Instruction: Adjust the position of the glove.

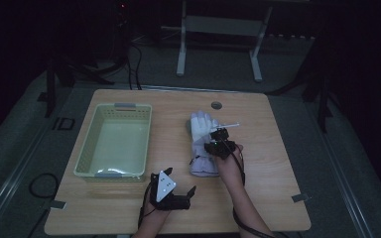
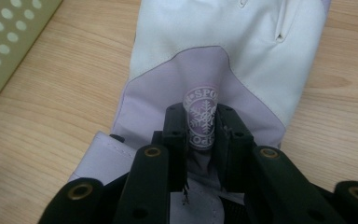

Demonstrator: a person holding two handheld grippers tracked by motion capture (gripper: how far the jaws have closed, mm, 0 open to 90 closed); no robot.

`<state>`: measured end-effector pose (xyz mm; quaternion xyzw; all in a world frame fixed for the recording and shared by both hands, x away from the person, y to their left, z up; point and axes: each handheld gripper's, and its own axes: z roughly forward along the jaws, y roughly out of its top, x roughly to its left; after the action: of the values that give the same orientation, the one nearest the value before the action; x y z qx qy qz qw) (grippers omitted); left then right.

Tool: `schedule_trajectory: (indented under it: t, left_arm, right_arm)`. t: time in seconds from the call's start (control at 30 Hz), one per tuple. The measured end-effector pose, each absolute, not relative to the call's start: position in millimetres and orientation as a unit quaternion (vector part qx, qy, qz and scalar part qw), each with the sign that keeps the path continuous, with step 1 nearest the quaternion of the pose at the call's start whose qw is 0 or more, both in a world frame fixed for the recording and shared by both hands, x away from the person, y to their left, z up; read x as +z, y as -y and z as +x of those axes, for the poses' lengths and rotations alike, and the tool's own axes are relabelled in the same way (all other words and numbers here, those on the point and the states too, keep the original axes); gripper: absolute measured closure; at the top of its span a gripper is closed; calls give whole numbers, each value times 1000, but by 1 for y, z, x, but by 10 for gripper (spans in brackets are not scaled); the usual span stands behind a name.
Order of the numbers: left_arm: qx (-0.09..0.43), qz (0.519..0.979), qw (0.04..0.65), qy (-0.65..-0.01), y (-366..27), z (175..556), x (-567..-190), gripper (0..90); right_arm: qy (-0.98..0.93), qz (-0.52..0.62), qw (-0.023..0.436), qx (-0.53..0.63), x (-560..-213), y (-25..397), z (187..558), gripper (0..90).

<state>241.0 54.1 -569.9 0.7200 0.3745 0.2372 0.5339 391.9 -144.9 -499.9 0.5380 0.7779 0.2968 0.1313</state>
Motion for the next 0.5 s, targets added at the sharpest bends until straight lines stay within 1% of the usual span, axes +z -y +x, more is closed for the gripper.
schedule_trajectory:
  t: [0.17,0.23,0.33,0.37,0.43,0.47,0.5]
  left_arm:
    - [237,720,534,-375,-54,241,-570,1]
    - [237,720,533,-375,-54,241,-570,1]
    - [236,719,534,-376,-54,241,-570,1]
    - [236,720,534,-376,-54,241,-570,1]
    - [236,720,534,-376,-54,241,-570,1]
    - [236,720,534,-376,-54,241,-570,1]
    - [235,720,534,-375,-54,241,-570,1]
  right_arm:
    - [-776,540,132,298,-501,150,393,752]
    - [-779,536,128,300,-500,149,392,714]
    - [-782,527,130,307,-497,149,390,638]
    - [-783,524,130,308,-495,150,390,598]
    - [-785,512,133,322,-492,151,389,488]
    - [-786,508,138,324,-491,152,388,467]
    - [-786,505,139,329,-488,153,387,426]
